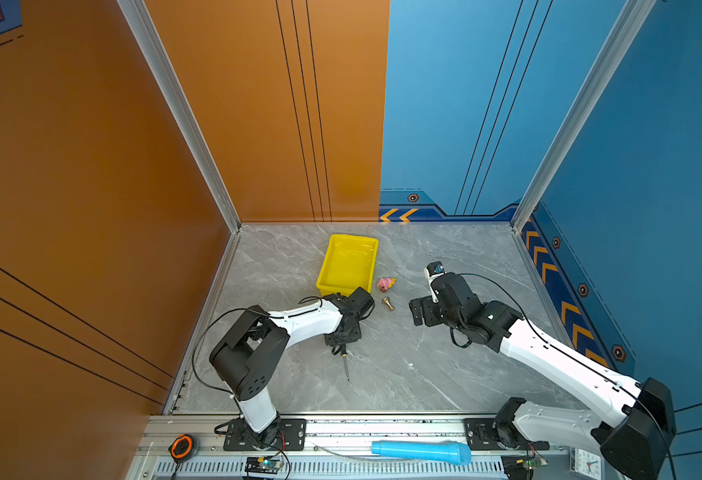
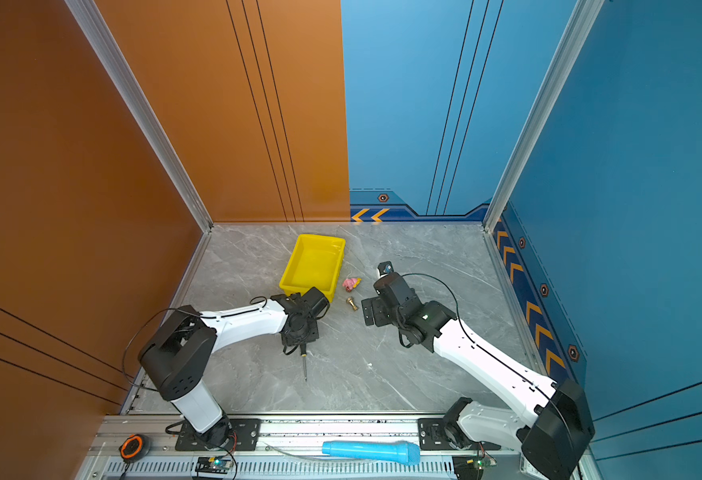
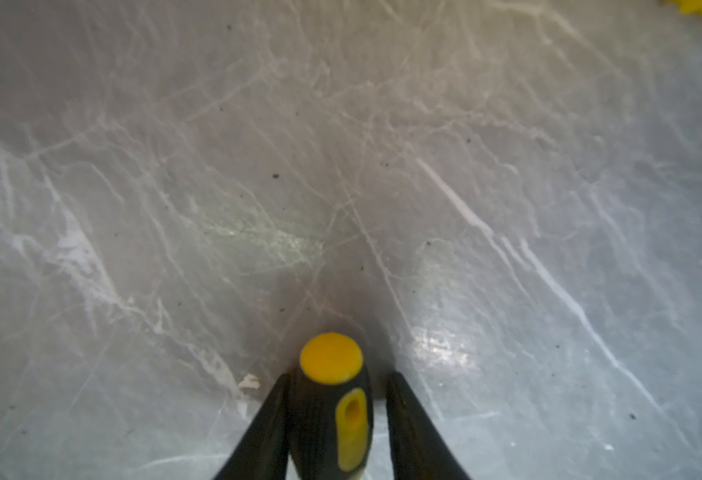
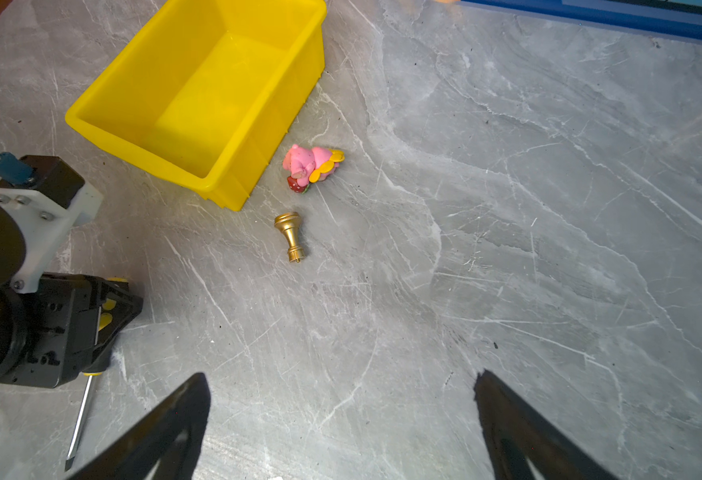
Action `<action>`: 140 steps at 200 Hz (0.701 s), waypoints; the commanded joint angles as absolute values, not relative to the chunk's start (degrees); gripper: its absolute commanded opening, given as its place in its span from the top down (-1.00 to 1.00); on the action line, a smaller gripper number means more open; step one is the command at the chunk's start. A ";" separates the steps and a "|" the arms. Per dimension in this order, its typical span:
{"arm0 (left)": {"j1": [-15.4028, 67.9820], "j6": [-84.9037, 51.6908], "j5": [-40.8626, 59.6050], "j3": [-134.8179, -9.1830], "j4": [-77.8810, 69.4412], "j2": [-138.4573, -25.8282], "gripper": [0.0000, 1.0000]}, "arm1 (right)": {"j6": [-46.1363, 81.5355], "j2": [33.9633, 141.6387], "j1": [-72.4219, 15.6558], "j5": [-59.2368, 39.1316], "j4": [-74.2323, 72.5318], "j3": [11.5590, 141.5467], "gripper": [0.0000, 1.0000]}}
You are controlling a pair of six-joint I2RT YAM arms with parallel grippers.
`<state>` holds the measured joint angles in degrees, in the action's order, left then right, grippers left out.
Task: Put the screwdriver in the bin
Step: 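Close the left gripper on the yellow-and-black screwdriver handle, then lift the screwdriver with the left gripper and carry it over the yellow bin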
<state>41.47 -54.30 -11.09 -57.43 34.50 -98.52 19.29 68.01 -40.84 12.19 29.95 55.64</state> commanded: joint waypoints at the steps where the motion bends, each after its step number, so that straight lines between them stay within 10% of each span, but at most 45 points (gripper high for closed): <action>1: 42.17 -55.12 -12.06 -55.01 35.21 -100.20 0.47 | 18.24 68.73 -40.61 12.01 29.72 56.77 -1.00; 61: 42.52 -54.71 -12.89 -55.59 35.34 -97.87 1.00 | 17.84 67.61 -40.61 11.78 29.71 56.69 -0.99; 140: 41.94 -49.36 -14.43 -58.61 37.88 -90.20 1.00 | 18.20 64.80 -37.17 11.18 28.27 55.57 -1.00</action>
